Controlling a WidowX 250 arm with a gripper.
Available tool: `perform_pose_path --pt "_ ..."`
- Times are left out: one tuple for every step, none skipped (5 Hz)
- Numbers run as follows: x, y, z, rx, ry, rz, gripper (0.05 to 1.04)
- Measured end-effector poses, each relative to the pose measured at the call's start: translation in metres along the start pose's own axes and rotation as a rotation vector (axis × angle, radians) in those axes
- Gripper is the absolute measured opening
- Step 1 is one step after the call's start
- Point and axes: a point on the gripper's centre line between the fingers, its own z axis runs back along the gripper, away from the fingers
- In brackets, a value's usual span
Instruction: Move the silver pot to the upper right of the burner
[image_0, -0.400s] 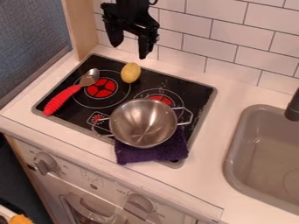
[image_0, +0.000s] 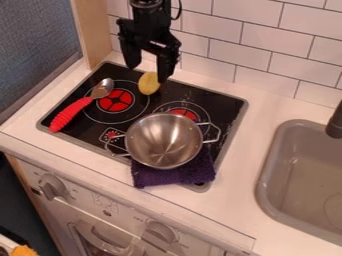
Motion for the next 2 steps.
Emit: perform_pose_path --pt "-0.006 -0.004 -0.001 -0.037 0.029 -0.031 0.999" --pt "-0.025 -0.011 0.004 -0.092 0.035 -0.083 0.999"
